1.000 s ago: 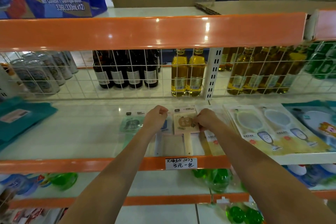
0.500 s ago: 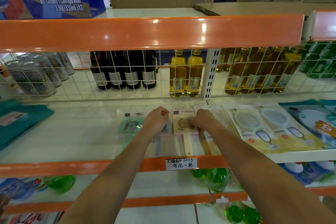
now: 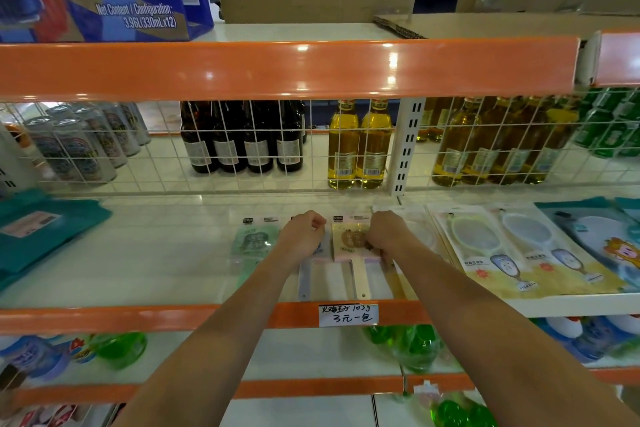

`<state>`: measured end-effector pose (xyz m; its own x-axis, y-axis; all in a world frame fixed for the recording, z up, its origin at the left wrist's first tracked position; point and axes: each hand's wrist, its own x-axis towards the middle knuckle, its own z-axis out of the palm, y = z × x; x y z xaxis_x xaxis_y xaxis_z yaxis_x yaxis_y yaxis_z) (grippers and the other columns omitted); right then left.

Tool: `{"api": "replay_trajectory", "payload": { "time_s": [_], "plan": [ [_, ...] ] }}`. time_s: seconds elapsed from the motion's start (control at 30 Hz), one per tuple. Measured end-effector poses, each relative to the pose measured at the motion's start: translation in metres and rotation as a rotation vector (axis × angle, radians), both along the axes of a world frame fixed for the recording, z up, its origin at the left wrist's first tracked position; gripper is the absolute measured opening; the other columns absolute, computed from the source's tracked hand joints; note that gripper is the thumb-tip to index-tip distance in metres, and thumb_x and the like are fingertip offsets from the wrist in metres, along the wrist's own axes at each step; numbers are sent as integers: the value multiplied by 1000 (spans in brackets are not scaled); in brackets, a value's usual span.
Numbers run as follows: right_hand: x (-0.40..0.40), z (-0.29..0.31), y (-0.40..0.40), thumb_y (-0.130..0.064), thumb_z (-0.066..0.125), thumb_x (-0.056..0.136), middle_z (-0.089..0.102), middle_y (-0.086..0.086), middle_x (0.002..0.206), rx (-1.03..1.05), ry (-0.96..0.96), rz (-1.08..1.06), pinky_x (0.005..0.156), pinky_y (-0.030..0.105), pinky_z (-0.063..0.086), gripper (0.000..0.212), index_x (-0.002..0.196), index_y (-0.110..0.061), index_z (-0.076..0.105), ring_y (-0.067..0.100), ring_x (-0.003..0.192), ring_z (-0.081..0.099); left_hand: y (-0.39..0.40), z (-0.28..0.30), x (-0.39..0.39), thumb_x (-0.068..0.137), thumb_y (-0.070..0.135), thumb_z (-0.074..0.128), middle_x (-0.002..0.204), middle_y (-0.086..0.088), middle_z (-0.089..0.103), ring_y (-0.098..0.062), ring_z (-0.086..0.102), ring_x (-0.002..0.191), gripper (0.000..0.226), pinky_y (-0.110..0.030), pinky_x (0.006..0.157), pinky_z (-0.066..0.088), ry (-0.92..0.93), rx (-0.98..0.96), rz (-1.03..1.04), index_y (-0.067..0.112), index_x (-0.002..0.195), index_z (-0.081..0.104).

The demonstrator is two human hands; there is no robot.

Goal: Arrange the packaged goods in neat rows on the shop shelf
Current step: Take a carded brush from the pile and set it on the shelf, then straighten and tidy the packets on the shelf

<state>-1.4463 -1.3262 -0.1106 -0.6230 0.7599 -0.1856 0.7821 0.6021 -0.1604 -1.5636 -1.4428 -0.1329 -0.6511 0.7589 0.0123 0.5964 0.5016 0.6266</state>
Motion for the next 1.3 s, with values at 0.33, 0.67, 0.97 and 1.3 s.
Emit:
{"api": "replay_trajectory", "payload": {
  "time_s": [0.33, 0.67, 0.97, 1.3],
  "plan": [
    [-20, 19, -9, -18, 49, 94, 63, 5, 111, 203, 15, 175, 76, 29, 46, 23, 113, -12, 61, 23, 101, 61, -7, 12, -16, 98, 23, 42, 124, -10, 55, -26, 49, 115, 32, -37, 94, 44, 342, -208, -44, 14, 126, 54],
    [-47, -17, -56, -24, 41, 98, 47, 8, 129, 268, 104, 569, 95, 37, 38, 33, 129, -13, 48, 26, 120, 44, -75, 2, -14, 96, 39, 41, 137, -7, 43, -27, 40, 126, 45, -39, 99, 37, 418, -405, 223, 17, 136, 43],
    [-101, -22, -142, -32, 36, 99, 43, 7, 139, 233, 242, 809, 101, 39, 33, 41, 136, -15, 42, 26, 128, 38, -177, 12, -32, 95, 40, 45, 135, -7, 45, -26, 41, 125, 46, -42, 99, 37, 383, -397, 450, 18, 135, 43],
    [-172, -15, -242, -34, 35, 100, 47, 5, 135, 196, 206, 872, 99, 37, 35, 40, 135, -17, 43, 24, 124, 41, -290, 35, -86, 97, 41, 40, 140, -8, 42, -29, 38, 128, 46, -44, 103, 36, 282, -446, 542, 20, 139, 39]
  ]
}}
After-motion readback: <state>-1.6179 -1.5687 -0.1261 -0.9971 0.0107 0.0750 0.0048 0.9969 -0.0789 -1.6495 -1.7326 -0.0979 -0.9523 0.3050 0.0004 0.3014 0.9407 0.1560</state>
